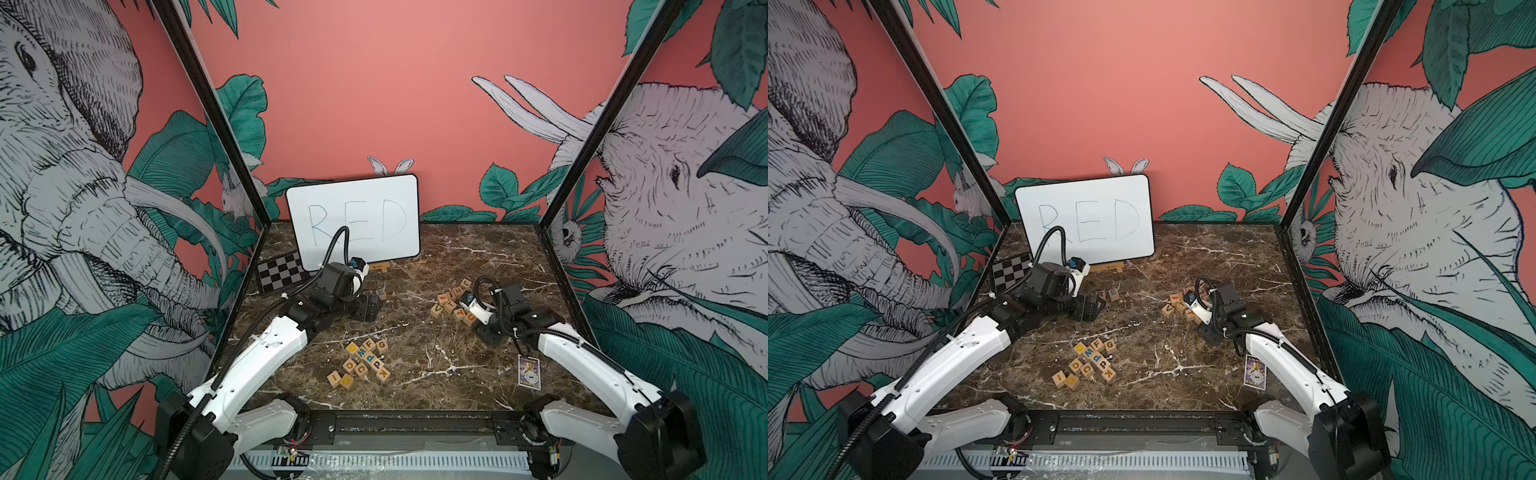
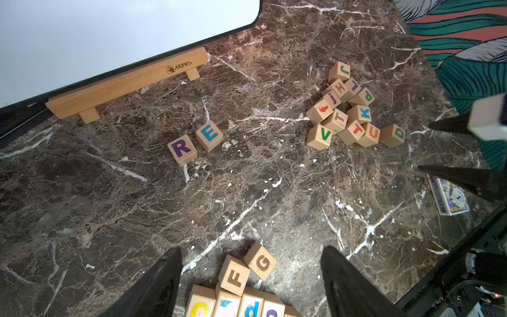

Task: Assemble the uppercase word "red" with letter blocks
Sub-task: Pick up the letter block from the center of the board.

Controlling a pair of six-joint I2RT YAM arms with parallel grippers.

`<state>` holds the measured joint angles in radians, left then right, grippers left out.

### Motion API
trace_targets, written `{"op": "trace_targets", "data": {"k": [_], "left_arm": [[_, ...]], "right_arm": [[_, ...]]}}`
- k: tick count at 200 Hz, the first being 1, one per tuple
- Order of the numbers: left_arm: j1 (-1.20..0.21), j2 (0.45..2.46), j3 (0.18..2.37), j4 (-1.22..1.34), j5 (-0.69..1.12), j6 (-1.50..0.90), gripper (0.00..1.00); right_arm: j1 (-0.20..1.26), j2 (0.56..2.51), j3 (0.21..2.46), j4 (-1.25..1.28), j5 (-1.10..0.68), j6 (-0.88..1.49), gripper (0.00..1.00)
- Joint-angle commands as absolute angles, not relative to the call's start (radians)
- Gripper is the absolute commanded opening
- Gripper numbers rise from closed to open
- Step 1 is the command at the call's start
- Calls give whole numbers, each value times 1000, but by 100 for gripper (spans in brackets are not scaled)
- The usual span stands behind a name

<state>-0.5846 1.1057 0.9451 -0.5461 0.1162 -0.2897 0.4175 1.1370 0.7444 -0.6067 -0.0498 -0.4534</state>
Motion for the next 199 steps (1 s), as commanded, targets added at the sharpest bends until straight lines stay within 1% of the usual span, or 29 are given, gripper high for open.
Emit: {"op": "trace_targets", "data": {"k": [1,23,41,68,104,135,157,199], "left_arm": [[-586,1076,928,-520,132,-296,82],[-586,1076,927,-520,138,-298,81],[-585,1074,925,-517,133,-296,82],[-585,1074,924,-514,138,-298,81],[-586,1069,922,-511,153,-303,82],[-585,1065,920,-509,157,-306,81],[-585,1066,922,-512,161,-308,81],[-586,1065,920,-514,161,-308,82]], "right_arm": [[398,1168,763,-688,-51,-523,67],[338,1215,777,-673,-54,-533,66],[292,1245,785,-644,-21,-535,66],[249,1292,788,-612,-20,-537,66],[229,1357,807,-597,-21,-545,63],[221,1388,811,-575,-11,-554,63],[218,1418,821,-550,21,-558,61],[219,1466,830,-542,15,-565,59]]}}
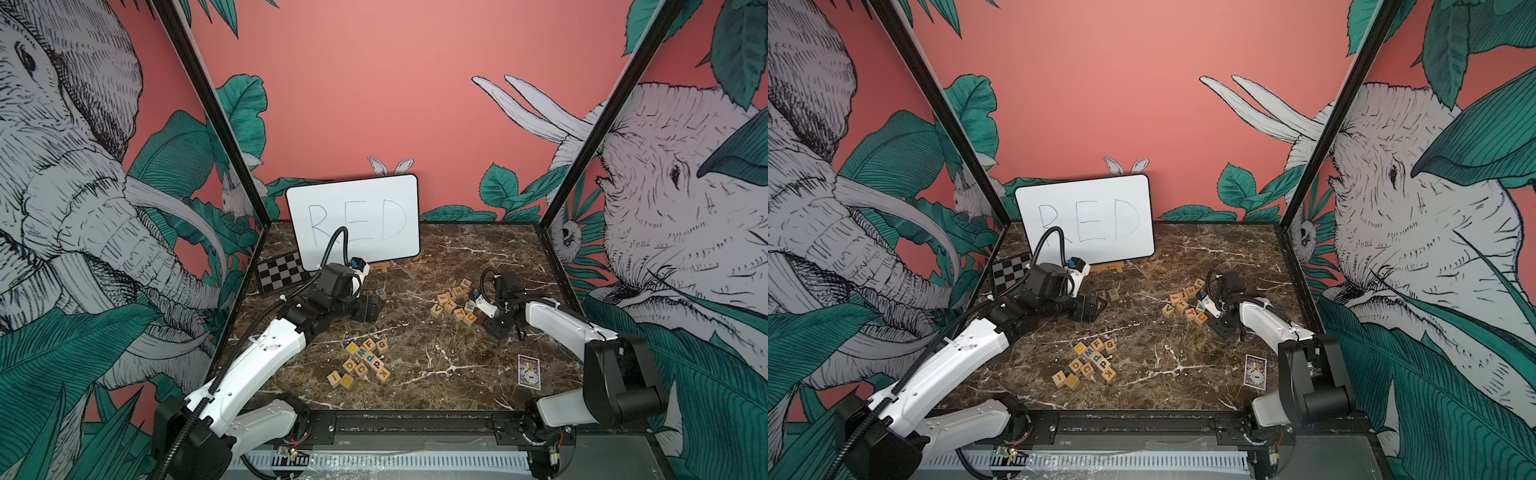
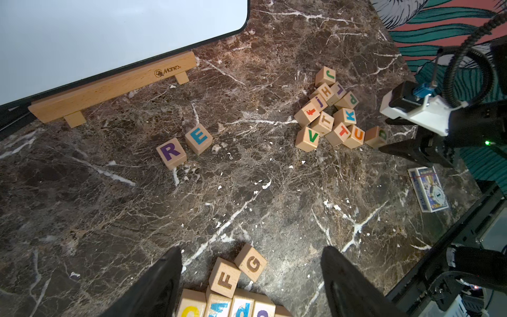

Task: Assemble the uppercase word "red" with letter blocks
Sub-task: Pick up the letter block from the center of the board.

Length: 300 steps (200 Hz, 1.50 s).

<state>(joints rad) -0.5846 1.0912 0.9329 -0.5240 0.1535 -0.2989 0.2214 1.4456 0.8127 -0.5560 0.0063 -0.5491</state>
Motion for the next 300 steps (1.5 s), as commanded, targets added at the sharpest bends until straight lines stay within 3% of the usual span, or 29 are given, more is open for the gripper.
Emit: {"op": "trace_targets", "data": {"k": [1,125,300], "left_arm": [[-586,1066,920,-514,161,-307,82],[-585,1098,936,-545,176,-311,82],[-586,1095,928,-538,172,-306,82]], "right_arm": [[218,1467,830,-543,15,-566,59],[213,1523,845,-534,31,-570,51],[212,1537,857,-548,-32,-547,27]]}}
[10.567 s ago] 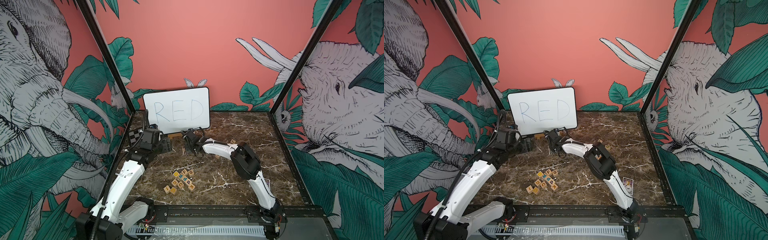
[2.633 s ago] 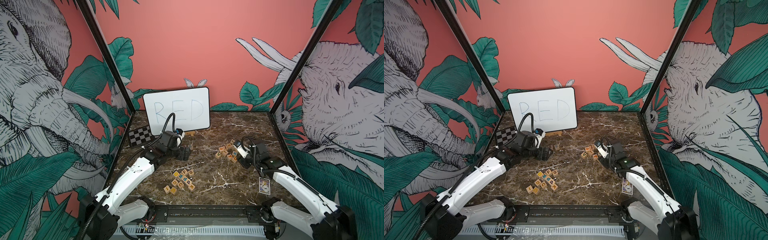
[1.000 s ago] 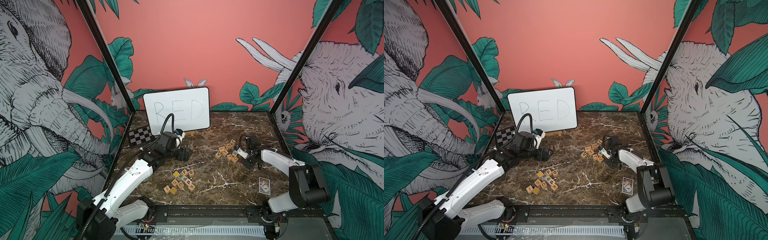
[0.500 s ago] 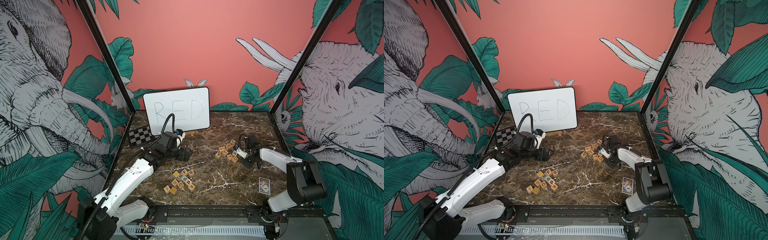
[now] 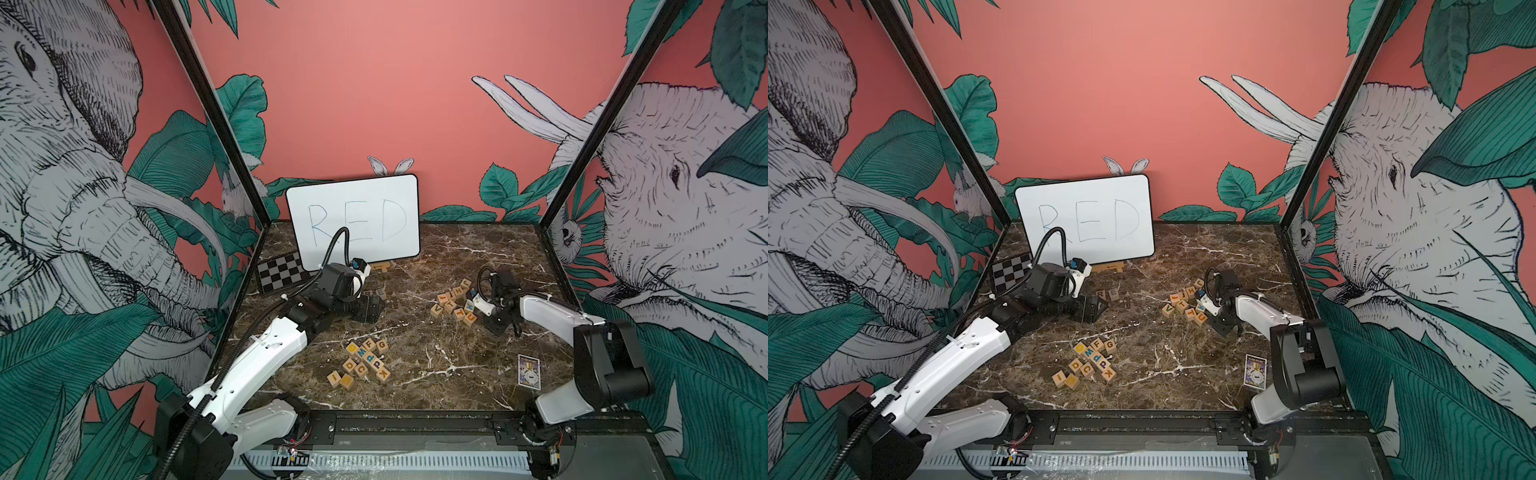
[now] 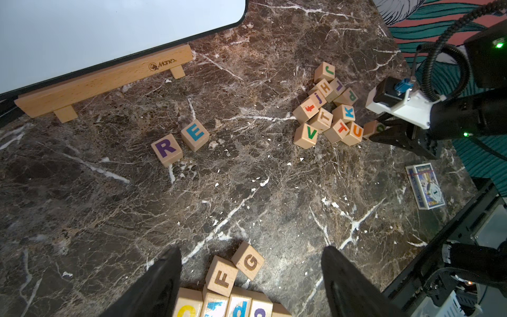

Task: Assemble the uppercase word "red" with letter blocks
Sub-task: Pick up the letter block from the center of the board.

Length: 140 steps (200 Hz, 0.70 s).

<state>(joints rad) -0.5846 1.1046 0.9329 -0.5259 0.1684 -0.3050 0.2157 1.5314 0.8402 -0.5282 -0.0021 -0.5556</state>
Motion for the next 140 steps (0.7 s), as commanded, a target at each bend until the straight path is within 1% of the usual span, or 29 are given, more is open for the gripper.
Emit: {"op": "trace_targets", "data": {"k": [1,35,42,54,73,79,86,92,110,121,140], "left_arm": [[-585,1094,928,-538,172,-307,82],[-586,1094,928,-537,173,-304,82],[-585,1093,928,-537,170,-306,82],[-585,1094,928,-537,169,-305,82],[-586,1095,930,-538,163,-306,82],[-586,1097,932,-541,161,-307,82],[-585,1097,933,-543,158,-305,82],[-585,1097,934,-543,155,-304,82],[-585,1095,933,-542,145,-302,82],[-586,1095,933,-544,136,-301,82],[-585,1099,939,-558,110,-306,82]], "right_arm": [[211,1537,856,-548,-32,-547,27],[213,1520,860,-553,-36,-537,20],[212,1511,858,-550,-44,-535,18],[213,1483,856,-543,-55,-529,12],[213,1414,843,-509,-71,-495,10],[213,1386,838,-496,-74,-484,8],[213,1354,836,-478,-72,-467,2],[213,1323,832,-458,-53,-438,0],[213,1248,844,-413,17,-317,0],[213,1218,870,-407,93,-212,0],[213,1200,945,-469,156,-60,0]]}}
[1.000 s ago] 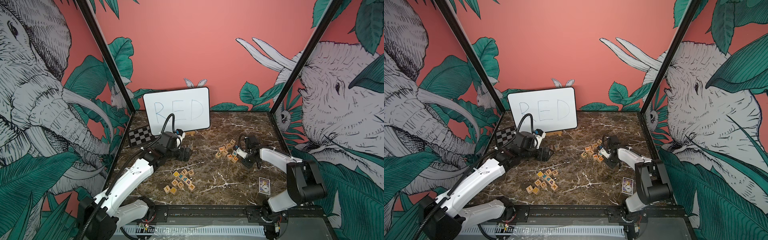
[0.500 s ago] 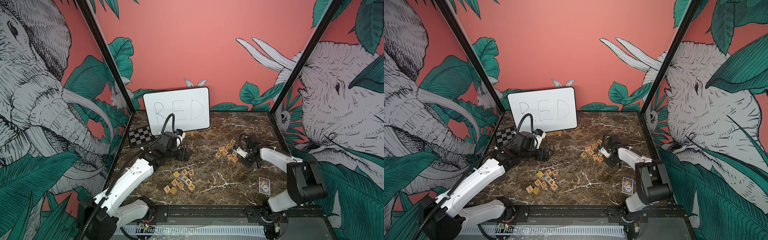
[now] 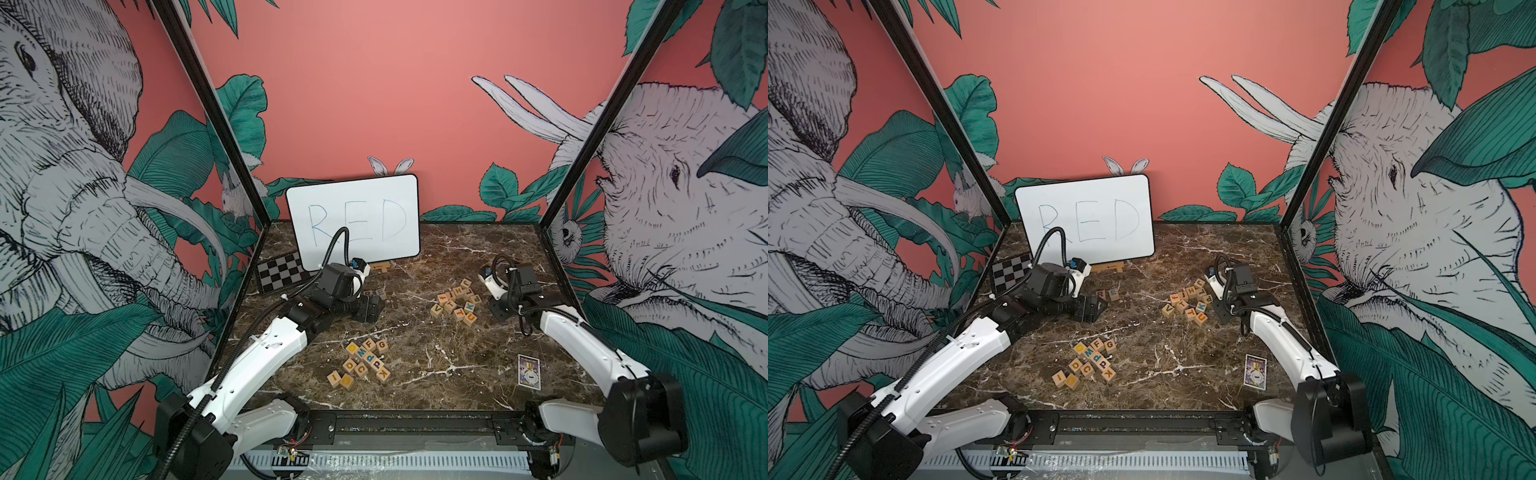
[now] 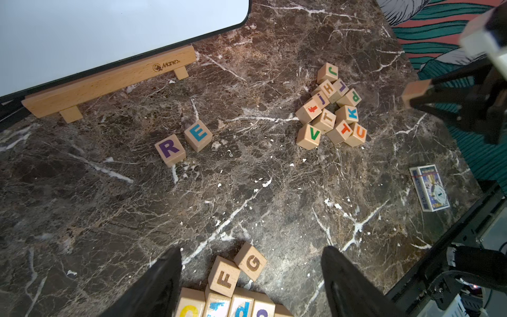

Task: Assemble the uppercase word "red" with letter blocks
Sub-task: Pick up the letter block from the center of the board, then place the letter block at the center of the board.

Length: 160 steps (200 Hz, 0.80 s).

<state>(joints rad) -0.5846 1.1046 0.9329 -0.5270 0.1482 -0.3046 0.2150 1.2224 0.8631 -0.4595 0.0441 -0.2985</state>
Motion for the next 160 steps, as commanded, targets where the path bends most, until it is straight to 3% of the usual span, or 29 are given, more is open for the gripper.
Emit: {"op": "trace_targets", "data": {"k": [1,38,86,160], "left_arm": [[-585,1100,940,-559,109,-306,82],[-586,1117,958,-591,88,-307,82],[-584,1118,967,-606,55,-304,83],[-567,1087,953,-585,35,-313,84]], "right_arm": [[212,1200,951,-475,156,-55,0],[213,1201,1091,-668,109,147,0],[334,1128,1060,-596,82,330,0],[684,1496,1262,-578,222,466,0]]}}
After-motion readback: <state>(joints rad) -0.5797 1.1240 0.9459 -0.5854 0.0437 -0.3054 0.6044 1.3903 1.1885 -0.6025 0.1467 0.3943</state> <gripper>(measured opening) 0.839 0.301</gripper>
